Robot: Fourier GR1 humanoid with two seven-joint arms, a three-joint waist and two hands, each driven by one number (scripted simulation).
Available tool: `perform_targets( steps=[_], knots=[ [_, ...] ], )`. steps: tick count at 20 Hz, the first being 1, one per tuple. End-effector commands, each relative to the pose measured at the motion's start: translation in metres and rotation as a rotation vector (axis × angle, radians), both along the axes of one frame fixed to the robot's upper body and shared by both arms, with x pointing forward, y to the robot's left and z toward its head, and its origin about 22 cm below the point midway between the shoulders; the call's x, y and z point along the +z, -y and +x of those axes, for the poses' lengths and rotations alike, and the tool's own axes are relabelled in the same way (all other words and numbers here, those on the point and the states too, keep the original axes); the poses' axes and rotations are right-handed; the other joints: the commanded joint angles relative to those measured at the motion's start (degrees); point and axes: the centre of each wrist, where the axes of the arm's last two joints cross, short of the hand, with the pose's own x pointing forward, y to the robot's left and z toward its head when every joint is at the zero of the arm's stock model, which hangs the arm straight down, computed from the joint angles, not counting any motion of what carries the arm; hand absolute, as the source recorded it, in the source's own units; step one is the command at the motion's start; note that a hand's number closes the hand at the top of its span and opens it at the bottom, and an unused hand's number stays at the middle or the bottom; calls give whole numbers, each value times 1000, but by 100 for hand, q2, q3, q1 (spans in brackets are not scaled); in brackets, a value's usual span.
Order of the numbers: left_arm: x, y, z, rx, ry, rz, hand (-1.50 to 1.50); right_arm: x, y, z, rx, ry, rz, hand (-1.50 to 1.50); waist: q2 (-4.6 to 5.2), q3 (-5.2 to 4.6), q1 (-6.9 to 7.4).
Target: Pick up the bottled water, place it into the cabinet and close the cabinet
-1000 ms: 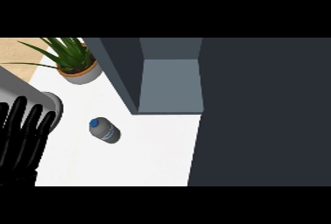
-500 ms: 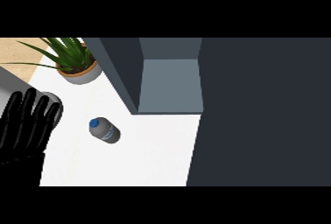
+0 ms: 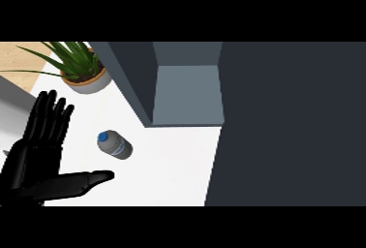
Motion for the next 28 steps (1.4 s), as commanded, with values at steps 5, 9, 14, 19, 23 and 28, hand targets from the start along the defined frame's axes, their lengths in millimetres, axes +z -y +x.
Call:
perform_targets(
  steps=[5, 9, 14, 19, 23, 28],
  knots=[
    [-75, -21, 14, 28, -51, 4, -150, 24, 12, -38, -31, 76, 3, -150, 2, -5, -20],
    [-93, -26, 8, 5, -63, 4, -150, 21, 14, -34, -47, 81, -3, -150, 1, 2, 18],
    [-128, -31, 21, 2, -98, 5, -150, 22, 13, -39, -17, 96, -18, -150, 3, 1, -33],
    [-152, -22, 28, 33, -118, 15, -150, 29, 11, -25, -43, 89, -29, -150, 11, 0, 16],
    [-168, -32, 19, 54, -125, 19, -150, 31, 13, -29, -39, 100, 1, -150, 6, 3, 22],
    [-197, -41, 11, 46, -135, 18, -150, 34, 9, -24, -26, 102, -10, -150, 9, 0, 37]
  ],
)
